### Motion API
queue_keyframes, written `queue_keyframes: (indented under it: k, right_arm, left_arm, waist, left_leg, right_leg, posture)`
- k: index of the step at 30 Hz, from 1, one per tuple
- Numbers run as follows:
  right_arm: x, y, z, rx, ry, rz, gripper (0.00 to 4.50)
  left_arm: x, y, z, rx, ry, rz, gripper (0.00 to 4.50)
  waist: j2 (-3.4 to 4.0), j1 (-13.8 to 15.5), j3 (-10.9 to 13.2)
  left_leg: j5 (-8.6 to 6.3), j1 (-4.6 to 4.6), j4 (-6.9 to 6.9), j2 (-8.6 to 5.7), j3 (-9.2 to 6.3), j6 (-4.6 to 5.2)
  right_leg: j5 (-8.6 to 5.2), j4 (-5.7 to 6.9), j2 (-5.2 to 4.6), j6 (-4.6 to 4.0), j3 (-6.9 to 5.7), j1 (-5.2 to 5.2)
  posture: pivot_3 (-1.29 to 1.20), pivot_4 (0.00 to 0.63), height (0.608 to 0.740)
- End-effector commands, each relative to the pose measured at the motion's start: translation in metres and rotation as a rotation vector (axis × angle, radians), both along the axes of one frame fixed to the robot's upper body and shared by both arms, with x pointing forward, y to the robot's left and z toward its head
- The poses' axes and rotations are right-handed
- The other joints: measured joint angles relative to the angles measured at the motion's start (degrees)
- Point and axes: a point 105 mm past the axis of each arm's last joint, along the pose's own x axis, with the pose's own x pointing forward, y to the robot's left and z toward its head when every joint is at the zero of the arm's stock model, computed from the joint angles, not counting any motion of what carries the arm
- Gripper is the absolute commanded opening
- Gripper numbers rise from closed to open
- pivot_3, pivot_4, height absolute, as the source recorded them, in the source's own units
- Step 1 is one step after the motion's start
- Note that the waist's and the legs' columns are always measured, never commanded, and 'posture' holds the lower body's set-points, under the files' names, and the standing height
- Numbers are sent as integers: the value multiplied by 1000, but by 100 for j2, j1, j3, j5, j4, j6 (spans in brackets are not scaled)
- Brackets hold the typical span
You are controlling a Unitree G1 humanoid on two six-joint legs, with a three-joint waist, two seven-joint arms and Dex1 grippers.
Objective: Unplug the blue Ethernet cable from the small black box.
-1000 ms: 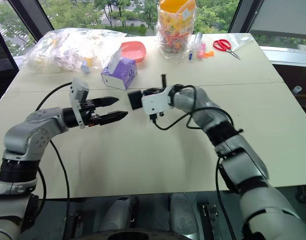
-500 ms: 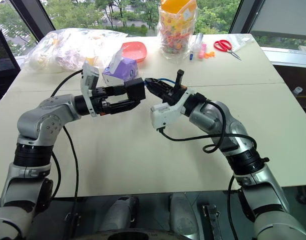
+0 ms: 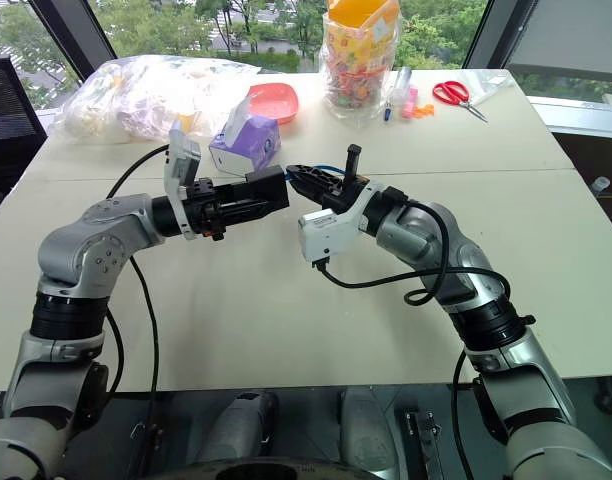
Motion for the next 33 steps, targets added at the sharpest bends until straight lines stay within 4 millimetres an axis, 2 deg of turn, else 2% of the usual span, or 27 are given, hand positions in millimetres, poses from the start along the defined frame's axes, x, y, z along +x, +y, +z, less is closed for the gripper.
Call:
queue_keyframes:
  k: [1,5,6,9,12,15,18,20,23,27,31,33]
  right_arm:
    - [-13,8,13,24,-39,61,0]
    - [-16,9,12,22,-21,76,0]
    - [-16,9,11,46,29,79,0]
    - [-20,9,5,178,431,138,0]
    - [-31,7,11,216,756,230,1408]
    - [-40,3,16,174,951,261,2945]
    - [-44,-5,29,171,1132,278,4473]
    - [-40,-9,42,208,1235,277,4473]
    - [-29,-15,49,241,1377,230,4473]
    - [-13,-16,47,197,1542,191,4473]
    - [-3,-10,35,84,1566,152,4473]
    - [-2,-6,36,59,1575,166,4473]
  left_arm:
    - [-2,3,14,-33,-61,11,493]
    - [-1,3,14,-37,-60,9,490]
    - [-1,3,13,-33,-60,7,490]
    - [-4,5,6,1,-55,-9,490]
    - [-8,10,2,21,-43,-27,490]
    - [-13,14,-1,41,-31,-49,490]
    - [-19,18,-4,63,-20,-76,490]
    - [-23,20,-5,76,-22,-94,490]
    - [-30,21,-4,79,-32,-129,490]
    - [-41,21,1,82,-46,-186,490]
    - [-42,21,6,81,-60,-189,490]
    - [-43,20,8,76,-67,-189,490]
  waist:
    - [0,-1,0]
    - [0,-4,0]
    - [0,-4,0]
    - [0,-12,0]
    - [0,-10,1]
    - [1,0,2]
    - [1,4,2]
    - [1,3,3]
    - [2,-1,3]
    - [2,-11,3]
    - [3,-13,4]
    - [3,-13,4]
  left_leg:
    - [0,0,0,0,0,0]
    - [0,2,-1,0,0,0]
    - [0,2,-1,0,0,0]
    - [0,4,-1,1,-2,0]
    - [0,10,-1,3,-6,2]
    - [-1,10,0,2,-12,3]
    - [-1,13,0,2,-15,3]
    - [-2,13,-1,2,-15,4]
    - [-2,12,-3,2,-14,5]
    - [-4,10,-5,2,-9,8]
    - [-5,10,-6,3,-7,10]
    - [-6,6,-6,3,-6,11]
  right_leg:
    - [0,0,0,0,0,0]
    - [0,1,0,0,0,0]
    - [0,1,0,0,0,0]
    - [0,-2,0,0,-1,5]
    - [0,-5,0,0,-1,12]
    - [0,-5,-1,0,-7,16]
    - [0,-7,-1,-1,-11,20]
    - [-1,-9,-1,-1,-11,20]
    - [-1,-10,-1,-1,-12,19]
    - [-1,-15,-2,-1,-12,17]
    - [-1,-15,-2,0,-12,14]
    - [-2,-16,-3,1,-12,11]
  posture:
    - [0,150,740]
    - [0,150,740]
    - [0,150,740]
    - [0,150,740]
    - [0,150,740]
    - [0,150,740]
    - [0,150,740]
    - [0,150,740]
    - [0,150,740]
    - [0,150,740]
    - [0,150,740]
    - [0,150,740]
